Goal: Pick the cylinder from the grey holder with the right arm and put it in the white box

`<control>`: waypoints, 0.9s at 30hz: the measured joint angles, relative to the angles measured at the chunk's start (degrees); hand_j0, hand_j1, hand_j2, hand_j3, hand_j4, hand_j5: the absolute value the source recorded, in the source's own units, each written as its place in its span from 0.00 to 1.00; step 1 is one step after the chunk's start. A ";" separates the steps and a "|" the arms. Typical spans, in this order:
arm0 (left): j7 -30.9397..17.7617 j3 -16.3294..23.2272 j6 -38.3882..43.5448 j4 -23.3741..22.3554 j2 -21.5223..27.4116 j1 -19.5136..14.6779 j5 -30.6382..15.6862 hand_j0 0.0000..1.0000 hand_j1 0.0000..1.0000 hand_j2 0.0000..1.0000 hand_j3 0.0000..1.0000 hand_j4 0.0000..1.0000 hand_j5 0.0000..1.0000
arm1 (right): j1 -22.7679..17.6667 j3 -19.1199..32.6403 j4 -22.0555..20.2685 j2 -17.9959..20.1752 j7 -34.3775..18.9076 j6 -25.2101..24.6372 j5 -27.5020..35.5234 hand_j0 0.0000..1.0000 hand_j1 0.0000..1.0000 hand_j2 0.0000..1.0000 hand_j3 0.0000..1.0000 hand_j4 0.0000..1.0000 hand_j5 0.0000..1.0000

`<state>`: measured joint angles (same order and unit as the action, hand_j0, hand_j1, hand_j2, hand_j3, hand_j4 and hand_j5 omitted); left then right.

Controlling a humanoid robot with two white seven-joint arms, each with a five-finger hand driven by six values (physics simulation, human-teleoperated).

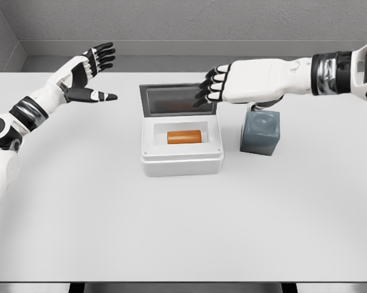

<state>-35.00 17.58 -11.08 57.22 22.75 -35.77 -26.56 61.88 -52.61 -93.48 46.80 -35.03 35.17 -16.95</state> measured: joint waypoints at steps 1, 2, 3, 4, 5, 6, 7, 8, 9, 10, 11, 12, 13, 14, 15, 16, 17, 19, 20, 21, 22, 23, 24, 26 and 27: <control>0.00 0.52 0.00 0.21 -0.29 0.00 0.00 1.00 1.00 1.00 1.00 1.00 1.00 | -0.87 1.11 -1.80 2.50 0.00 0.00 1.58 1.00 1.00 1.00 1.00 1.00 1.00; 0.00 0.93 0.00 0.42 -0.56 0.00 0.02 1.00 1.00 1.00 1.00 1.00 1.00 | -2.29 2.55 -3.22 4.89 -0.01 0.02 3.27 1.00 1.00 1.00 1.00 1.00 1.00; 0.00 1.23 -0.01 0.69 -0.75 0.26 0.03 1.00 1.00 1.00 1.00 1.00 1.00 | -4.48 4.41 -4.36 7.25 -0.01 0.04 5.51 1.00 1.00 1.00 1.00 1.00 1.00; 0.00 1.50 0.00 1.01 -0.89 0.35 0.02 1.00 1.00 1.00 1.00 1.00 1.00 | -7.20 6.65 -5.18 9.31 -0.02 0.06 8.03 1.00 1.00 1.00 1.00 1.00 1.00; 0.00 1.86 0.00 1.28 -0.99 0.53 0.05 1.00 1.00 1.00 1.00 1.00 1.00 | -10.91 9.54 -5.77 10.92 -0.02 0.11 10.35 1.00 1.00 1.00 1.00 1.00 1.00; 0.00 2.27 -0.01 1.46 -1.10 0.70 0.03 1.00 1.00 1.00 1.00 1.00 1.00 | -15.19 13.27 -6.22 12.31 0.02 -0.09 13.19 1.00 1.00 1.00 1.00 1.00 1.00; 0.00 2.60 0.00 1.63 -1.21 0.79 0.05 1.00 1.00 1.00 1.00 1.00 1.00 | -19.84 17.41 -6.52 13.45 -0.01 0.08 15.52 1.00 1.00 1.00 1.00 1.00 1.00; 0.00 2.87 0.00 1.75 -1.34 0.79 0.05 1.00 1.00 1.00 1.00 1.00 1.00 | -22.77 21.46 -6.74 14.27 -0.02 0.13 18.16 1.00 1.00 1.00 1.00 1.00 1.00; 0.00 3.06 0.00 1.84 -1.45 1.23 0.03 1.00 1.00 1.00 1.00 1.00 1.00 | -25.57 25.08 -6.91 14.88 -0.03 0.11 21.41 1.00 1.00 1.00 1.00 1.00 1.00; 0.00 3.21 0.00 1.92 -1.54 1.32 0.04 1.00 1.00 1.00 1.00 1.00 1.00 | -28.12 28.14 -7.02 15.30 -0.02 0.09 24.94 1.00 1.00 1.00 1.00 1.00 1.00; 0.00 3.32 0.00 1.99 -1.71 1.32 0.03 1.00 1.00 1.00 1.00 1.00 1.00 | -30.23 30.65 -6.98 15.40 -0.01 0.07 28.31 1.00 1.00 1.00 1.00 1.00 1.00; 0.00 3.41 0.00 2.03 -1.88 1.32 0.04 1.00 1.00 1.00 1.00 1.00 1.00 | -32.43 32.56 -6.96 15.05 -0.01 0.06 31.06 1.00 1.00 1.00 1.00 1.00 1.00; 0.00 3.47 0.00 2.06 -2.02 1.32 0.04 1.00 1.00 1.00 1.00 1.00 1.00 | -33.57 34.39 -6.86 14.29 -0.01 0.05 33.10 1.00 1.00 1.00 1.00 1.00 1.00; 0.00 3.57 0.00 2.07 -2.12 1.32 0.05 1.00 1.00 1.00 1.00 1.00 1.00 | -37.61 36.63 -6.78 13.30 -0.01 0.07 34.45 1.00 1.00 1.00 1.00 1.00 1.00; 0.00 3.72 0.00 2.09 -2.22 1.32 0.06 1.00 1.00 1.00 1.00 1.00 1.00 | -40.08 38.86 -6.78 12.05 -0.01 0.07 35.38 1.00 1.00 1.00 1.00 1.00 1.00; 0.00 3.88 0.00 2.10 -2.37 1.32 0.05 1.00 1.00 1.00 1.00 1.00 1.00 | -42.10 40.76 -6.81 11.02 -0.01 0.07 36.00 1.00 1.00 1.00 1.00 1.00 1.00; 0.00 4.03 0.00 2.11 -2.52 1.31 0.06 1.00 1.00 1.00 1.00 1.00 1.00 | -43.68 42.31 -6.86 10.26 0.00 0.03 36.51 1.00 1.00 1.00 1.00 1.00 1.00; 0.00 4.24 0.00 2.13 -2.82 1.41 0.07 1.00 1.00 1.00 1.00 1.00 1.00 | -46.67 44.58 -7.02 8.51 -0.01 0.05 37.22 1.00 1.00 1.00 1.00 1.00 1.00; 0.00 4.30 0.00 2.21 -2.97 1.58 0.08 1.00 1.00 1.00 1.00 1.00 1.00 | -48.51 45.89 -7.05 7.18 -0.01 0.05 37.34 1.00 1.00 1.00 1.00 1.00 1.00; 0.00 4.35 0.00 2.50 -3.08 1.94 0.09 1.00 1.00 1.00 1.00 1.00 1.00 | -51.70 47.28 -7.07 5.75 0.03 -0.13 37.75 1.00 1.00 1.00 1.00 1.00 1.00; 0.00 4.36 0.00 2.98 -3.15 2.20 0.08 1.00 1.00 1.00 1.00 1.00 1.00 | -53.96 48.32 -7.08 4.53 -0.01 0.06 37.20 1.00 1.00 1.00 1.00 1.00 1.00; 0.00 4.37 0.00 3.41 -3.20 2.20 0.06 1.00 1.00 1.00 1.00 1.00 1.00 | -54.76 49.08 -7.11 3.54 -0.01 0.04 37.16 1.00 1.00 1.00 1.00 1.00 1.00; 0.00 4.38 0.00 3.78 -3.22 2.29 0.05 1.00 1.00 1.00 1.00 1.00 1.00 | -55.90 49.65 -7.14 2.38 -0.01 0.03 37.11 1.00 1.00 1.00 1.00 1.00 1.00; 0.00 4.37 0.00 4.49 -3.08 3.08 0.06 1.00 1.00 1.00 1.00 1.00 1.00 | -58.01 50.36 -7.13 0.51 0.00 0.03 36.79 1.00 1.00 1.00 1.00 1.00 1.00; 0.00 4.35 0.00 4.88 -3.00 3.34 0.04 1.00 1.00 1.00 1.00 1.00 1.00 | -58.01 50.57 -7.13 -0.24 0.00 0.01 36.68 1.00 1.00 1.00 1.00 1.00 1.00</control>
<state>-35.00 21.93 -11.09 62.11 19.74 -32.43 -26.52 3.87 -2.04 -100.61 46.56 -35.03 35.18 19.73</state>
